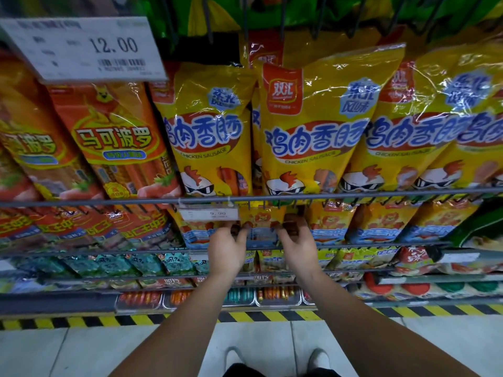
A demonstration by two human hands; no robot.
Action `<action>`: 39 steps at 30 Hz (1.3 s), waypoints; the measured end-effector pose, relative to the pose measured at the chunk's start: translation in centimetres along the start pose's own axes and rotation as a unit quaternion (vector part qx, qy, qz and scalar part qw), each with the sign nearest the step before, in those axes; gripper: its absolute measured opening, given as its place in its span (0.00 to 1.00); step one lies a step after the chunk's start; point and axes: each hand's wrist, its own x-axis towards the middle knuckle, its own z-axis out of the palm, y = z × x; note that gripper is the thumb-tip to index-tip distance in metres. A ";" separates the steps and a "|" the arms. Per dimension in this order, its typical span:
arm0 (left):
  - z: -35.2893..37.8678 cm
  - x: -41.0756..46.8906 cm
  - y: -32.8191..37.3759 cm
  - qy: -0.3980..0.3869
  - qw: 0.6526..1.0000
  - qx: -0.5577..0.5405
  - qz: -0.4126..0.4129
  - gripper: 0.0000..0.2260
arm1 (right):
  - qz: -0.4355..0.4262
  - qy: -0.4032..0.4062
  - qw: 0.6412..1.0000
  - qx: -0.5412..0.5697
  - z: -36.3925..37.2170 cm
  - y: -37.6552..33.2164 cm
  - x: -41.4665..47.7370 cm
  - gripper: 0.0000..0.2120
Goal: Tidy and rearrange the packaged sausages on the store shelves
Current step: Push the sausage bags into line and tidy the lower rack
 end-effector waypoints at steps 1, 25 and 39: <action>0.2 -0.1 0.2 -0.001 1.000 -0.001 0.000 0.13 | -0.003 0.003 1.000 0.002 -0.2 0.1 0.0 0.12; 2.7 0.4 0.7 -0.022 0.998 0.055 0.002 0.20 | -0.005 0.057 0.994 -0.088 -1.2 0.7 0.5 0.14; 0.5 -0.3 -0.9 0.007 0.998 -0.049 -0.046 0.13 | -0.045 0.116 0.988 -0.096 -0.6 0.4 -1.2 0.06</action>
